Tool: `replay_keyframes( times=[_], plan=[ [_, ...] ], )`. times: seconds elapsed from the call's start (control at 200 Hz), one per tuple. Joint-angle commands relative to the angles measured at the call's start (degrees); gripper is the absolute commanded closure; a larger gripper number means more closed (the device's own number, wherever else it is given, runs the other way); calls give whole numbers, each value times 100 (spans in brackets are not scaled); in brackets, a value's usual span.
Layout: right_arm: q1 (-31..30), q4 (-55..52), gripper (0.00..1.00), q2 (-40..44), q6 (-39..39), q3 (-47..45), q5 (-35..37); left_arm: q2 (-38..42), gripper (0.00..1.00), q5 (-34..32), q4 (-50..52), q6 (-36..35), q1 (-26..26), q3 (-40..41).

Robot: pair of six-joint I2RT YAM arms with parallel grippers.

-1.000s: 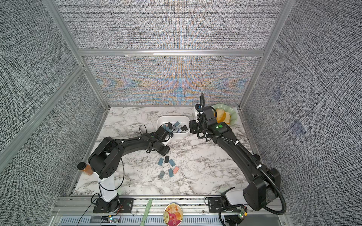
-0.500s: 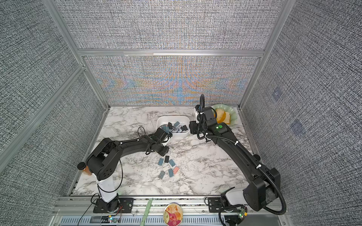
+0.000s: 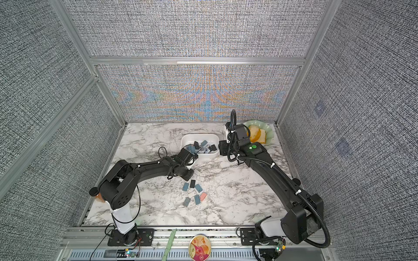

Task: Put the eraser in the storage box
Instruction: Pick up the eraser from the center of the board.

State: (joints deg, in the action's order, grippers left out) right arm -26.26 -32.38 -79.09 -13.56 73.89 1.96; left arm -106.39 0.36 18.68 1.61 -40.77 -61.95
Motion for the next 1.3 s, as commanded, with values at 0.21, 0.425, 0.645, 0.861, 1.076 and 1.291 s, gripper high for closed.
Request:
replay_keyframes(
  times=[0.21, 0.425, 0.645, 0.861, 1.076, 1.291],
  plan=[
    [6, 142, 41, -23, -106, -54, -29, 87, 66, 34, 648, 365, -1, 89],
    [7, 151, 41, -54, -95, -50, -29, 184, 68, 52, 600, 603, 1, 129],
    [8, 137, 41, -52, -90, -44, -20, 215, 71, 153, 410, 760, 0, 168],
    [16, 129, 41, -44, -70, -59, 9, 291, 76, 142, 399, 889, -1, 138],
    [25, 140, 41, -54, -78, -94, 7, 602, 76, 86, 479, 1026, 1, 96],
    [42, 150, 41, -38, -69, -129, 7, 948, 76, -33, 720, 1147, -2, -140]
  ],
)
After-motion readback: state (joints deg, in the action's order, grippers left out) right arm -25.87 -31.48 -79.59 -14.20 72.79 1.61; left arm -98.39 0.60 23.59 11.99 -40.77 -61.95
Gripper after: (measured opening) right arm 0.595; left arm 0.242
